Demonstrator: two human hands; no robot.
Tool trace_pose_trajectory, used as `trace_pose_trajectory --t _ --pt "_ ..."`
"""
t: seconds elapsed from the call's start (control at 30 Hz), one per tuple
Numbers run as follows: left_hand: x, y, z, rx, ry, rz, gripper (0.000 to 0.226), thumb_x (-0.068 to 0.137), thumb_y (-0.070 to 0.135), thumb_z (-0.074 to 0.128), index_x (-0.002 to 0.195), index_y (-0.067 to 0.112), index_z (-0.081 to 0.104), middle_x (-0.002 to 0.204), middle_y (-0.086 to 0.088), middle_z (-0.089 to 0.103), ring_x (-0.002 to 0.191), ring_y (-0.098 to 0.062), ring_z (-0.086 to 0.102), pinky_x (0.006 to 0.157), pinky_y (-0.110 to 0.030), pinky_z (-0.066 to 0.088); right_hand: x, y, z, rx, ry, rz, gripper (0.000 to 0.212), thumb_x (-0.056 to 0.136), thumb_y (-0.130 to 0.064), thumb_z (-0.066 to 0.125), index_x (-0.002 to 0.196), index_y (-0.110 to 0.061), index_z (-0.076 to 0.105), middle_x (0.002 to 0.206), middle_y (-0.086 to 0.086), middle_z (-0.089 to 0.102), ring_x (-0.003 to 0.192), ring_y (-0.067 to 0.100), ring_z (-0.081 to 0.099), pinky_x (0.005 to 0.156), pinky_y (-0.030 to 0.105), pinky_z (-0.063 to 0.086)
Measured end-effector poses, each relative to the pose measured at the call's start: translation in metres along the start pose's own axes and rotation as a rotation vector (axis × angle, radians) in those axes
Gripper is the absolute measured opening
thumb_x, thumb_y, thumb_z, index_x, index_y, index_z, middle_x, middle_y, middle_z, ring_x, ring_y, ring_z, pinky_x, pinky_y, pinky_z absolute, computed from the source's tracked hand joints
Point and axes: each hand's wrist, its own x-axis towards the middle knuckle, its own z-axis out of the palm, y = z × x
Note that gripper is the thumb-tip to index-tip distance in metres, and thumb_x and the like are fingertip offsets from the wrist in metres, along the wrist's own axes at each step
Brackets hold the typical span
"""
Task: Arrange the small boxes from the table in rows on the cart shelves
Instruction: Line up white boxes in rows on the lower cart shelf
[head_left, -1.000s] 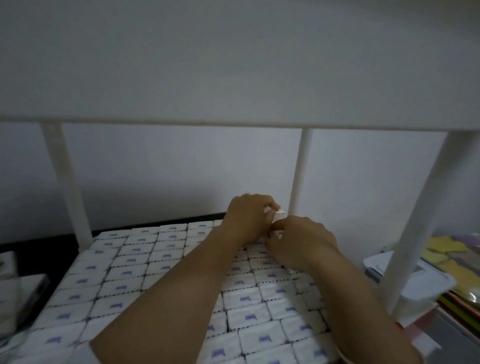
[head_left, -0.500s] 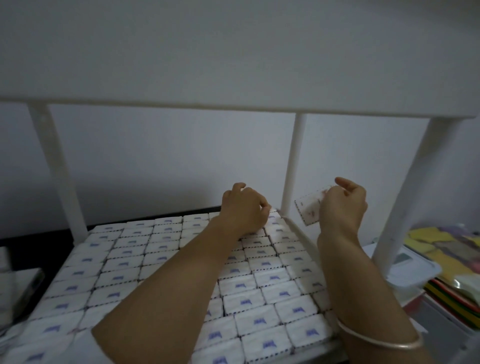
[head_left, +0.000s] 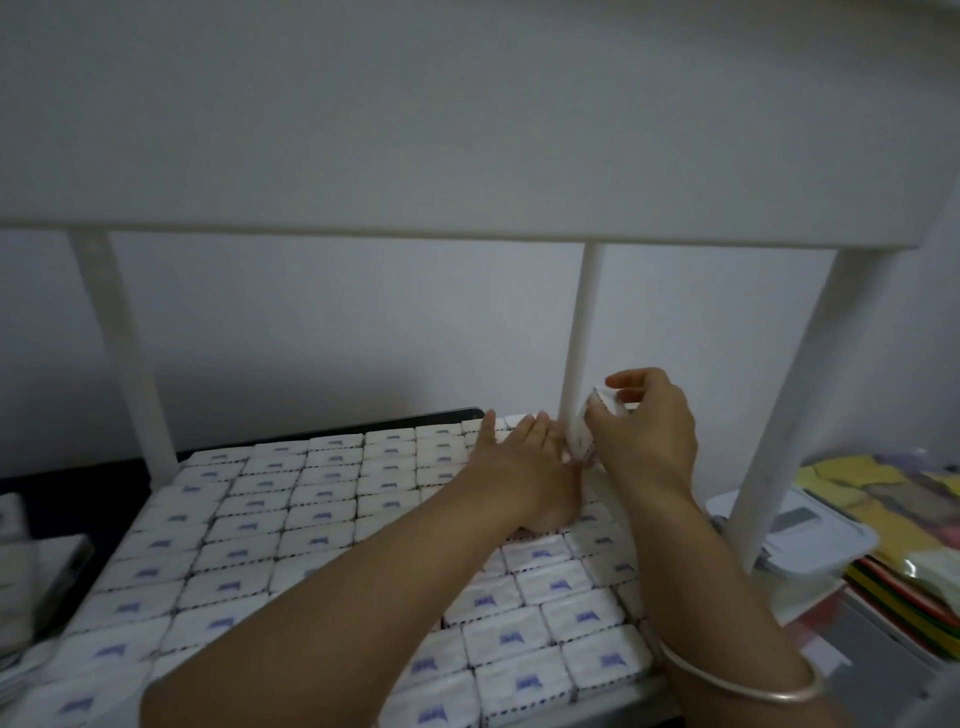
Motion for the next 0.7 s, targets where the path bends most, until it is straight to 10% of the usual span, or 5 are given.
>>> trace_pose_trajectory --t 0.7 --pt "-0.0084 -0.0009 -0.0001 0.037 -0.028 -0.037 0.065 0.101 0.044 0.015 0.153 0.014 -0.012 0.161 -0.002 -0.015 0.148 -0.014 -0.016 0.114 -0.059 -0.012 -0.0056 0.0033 0.003 -0.259 -0.27 -0.056 0.019 0.09 -0.029 0.065 0.106 -0.023 0.057 0.116 0.003 0.052 0.086 0.014 0.048 0.074 0.025 0.035"
